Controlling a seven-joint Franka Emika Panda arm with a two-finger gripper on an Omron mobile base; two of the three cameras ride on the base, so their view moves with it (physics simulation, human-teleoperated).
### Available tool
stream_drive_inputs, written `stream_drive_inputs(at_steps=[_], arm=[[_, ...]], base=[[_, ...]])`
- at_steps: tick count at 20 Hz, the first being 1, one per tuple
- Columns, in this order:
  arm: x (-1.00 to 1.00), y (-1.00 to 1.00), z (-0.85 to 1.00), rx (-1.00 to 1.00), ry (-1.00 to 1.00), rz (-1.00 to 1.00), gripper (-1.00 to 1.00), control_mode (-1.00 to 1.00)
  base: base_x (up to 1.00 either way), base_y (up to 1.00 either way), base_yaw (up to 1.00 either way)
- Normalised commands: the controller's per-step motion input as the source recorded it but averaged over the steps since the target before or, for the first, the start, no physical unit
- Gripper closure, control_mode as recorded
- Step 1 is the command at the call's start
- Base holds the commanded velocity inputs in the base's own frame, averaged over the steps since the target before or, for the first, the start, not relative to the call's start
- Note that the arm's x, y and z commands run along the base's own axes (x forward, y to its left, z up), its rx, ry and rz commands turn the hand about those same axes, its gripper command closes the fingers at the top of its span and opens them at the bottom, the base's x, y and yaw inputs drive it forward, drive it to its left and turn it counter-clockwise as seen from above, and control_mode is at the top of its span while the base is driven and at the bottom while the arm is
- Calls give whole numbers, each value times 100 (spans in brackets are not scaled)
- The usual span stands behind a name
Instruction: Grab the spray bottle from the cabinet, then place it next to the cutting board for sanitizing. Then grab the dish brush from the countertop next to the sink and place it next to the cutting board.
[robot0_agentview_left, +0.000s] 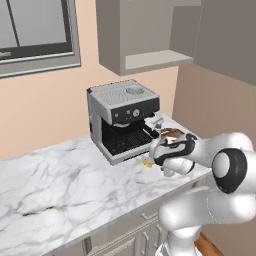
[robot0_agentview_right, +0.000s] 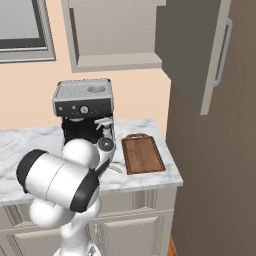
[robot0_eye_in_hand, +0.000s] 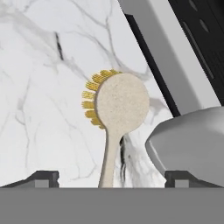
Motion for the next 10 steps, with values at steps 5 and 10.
stream_drive_inputs(at_steps=[5, 10], arm=[[-12, 0, 42, 0, 0, 0, -100, -100], [-39, -5, 82, 0, -1, 0, -100, -100]], base=[[0, 0, 0], [0, 0, 0]])
